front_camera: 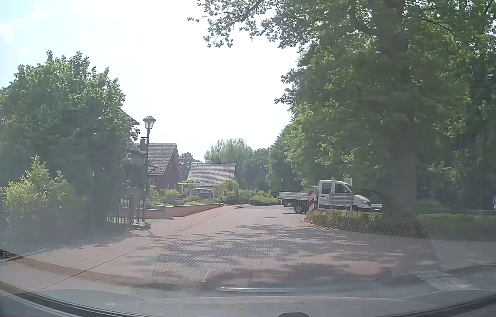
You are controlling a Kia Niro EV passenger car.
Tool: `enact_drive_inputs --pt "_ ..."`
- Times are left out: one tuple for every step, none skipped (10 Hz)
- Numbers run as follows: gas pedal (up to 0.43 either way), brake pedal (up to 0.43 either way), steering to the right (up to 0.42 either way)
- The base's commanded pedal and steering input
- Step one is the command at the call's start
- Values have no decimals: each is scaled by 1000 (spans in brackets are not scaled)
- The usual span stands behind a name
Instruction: Follow the waypoints while adhering to traffic rules and regulations
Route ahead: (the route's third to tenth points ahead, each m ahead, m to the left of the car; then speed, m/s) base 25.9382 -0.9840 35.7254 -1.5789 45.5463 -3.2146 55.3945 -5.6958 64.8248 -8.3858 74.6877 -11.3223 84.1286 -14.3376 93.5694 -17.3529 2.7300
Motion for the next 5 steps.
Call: enact_drive_inputs --pt "0 24 16" --pt "0 55 16" --pt "0 85 15" --pt "0 98 12" --pt "0 91 12"
